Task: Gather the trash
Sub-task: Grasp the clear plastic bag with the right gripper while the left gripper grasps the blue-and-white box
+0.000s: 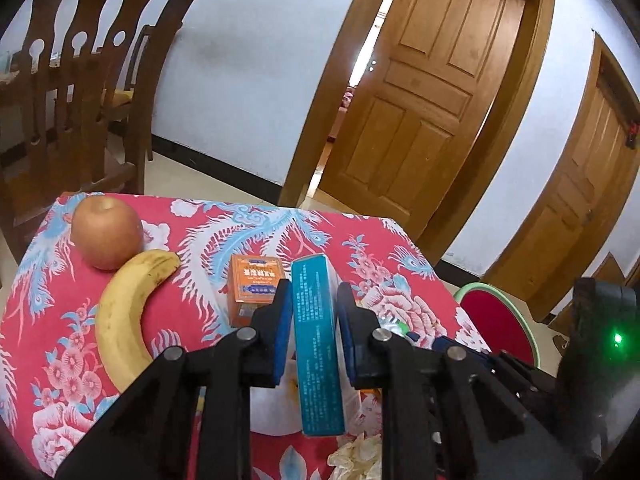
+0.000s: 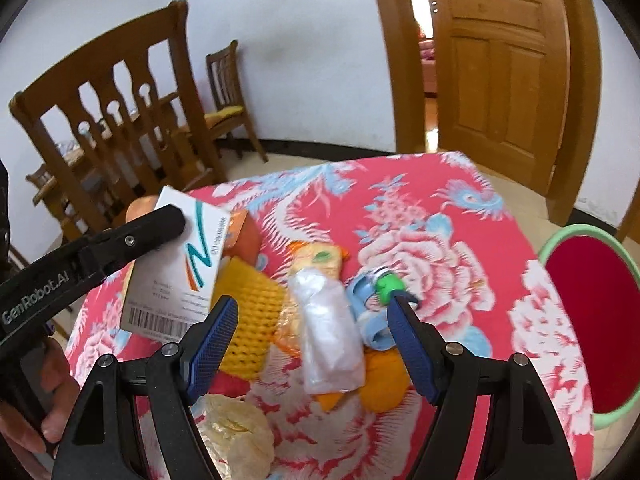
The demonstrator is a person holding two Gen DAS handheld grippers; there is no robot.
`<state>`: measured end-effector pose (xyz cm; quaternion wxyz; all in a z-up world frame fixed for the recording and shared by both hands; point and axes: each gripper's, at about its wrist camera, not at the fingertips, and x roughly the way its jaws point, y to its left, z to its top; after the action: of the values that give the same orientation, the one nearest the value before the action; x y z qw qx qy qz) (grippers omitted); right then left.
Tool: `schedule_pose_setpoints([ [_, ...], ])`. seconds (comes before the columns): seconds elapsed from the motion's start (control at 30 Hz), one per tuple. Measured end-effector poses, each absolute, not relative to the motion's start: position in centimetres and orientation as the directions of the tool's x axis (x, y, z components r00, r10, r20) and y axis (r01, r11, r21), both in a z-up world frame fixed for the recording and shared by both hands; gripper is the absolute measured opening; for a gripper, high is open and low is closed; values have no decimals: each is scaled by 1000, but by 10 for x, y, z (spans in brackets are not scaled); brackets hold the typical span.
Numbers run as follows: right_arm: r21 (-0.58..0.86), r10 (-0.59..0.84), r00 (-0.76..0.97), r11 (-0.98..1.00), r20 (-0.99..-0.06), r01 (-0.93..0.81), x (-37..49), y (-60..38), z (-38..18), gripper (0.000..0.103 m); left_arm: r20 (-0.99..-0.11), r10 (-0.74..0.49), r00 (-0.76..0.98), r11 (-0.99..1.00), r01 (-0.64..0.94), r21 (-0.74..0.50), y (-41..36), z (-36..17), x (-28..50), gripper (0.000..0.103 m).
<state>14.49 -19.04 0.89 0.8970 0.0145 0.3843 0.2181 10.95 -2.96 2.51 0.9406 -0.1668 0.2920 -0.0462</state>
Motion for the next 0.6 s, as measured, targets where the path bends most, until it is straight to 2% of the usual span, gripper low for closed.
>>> schedule_pose_setpoints([
  [0.07,181,404,608,901,-683,-395,145,-187,7,73,-532,-194,824,938,-3,-347,-30,24,109,23],
  [0.13,185,415,592,893,-691,-411,147,-184,4,40,-531,-197,824,939,2,-345,-31,24,108,23],
  [0.17,188,414,582,893,-700,-409,149,-183,2,21,-529,-200,825,938,6,-345,-31,24,108,23],
  [0.3,193,435,595,884,-676,-426,145,-183,8,14,-528,-207,824,937,12,-349,-32,22,107,23],
  [0.47,217,470,647,874,-601,-434,134,-194,27,14,-517,-227,826,927,21,-374,-32,21,105,23],
  [0.6,228,470,649,876,-599,-424,135,-199,28,14,-513,-228,828,931,31,-363,-36,22,105,23],
])
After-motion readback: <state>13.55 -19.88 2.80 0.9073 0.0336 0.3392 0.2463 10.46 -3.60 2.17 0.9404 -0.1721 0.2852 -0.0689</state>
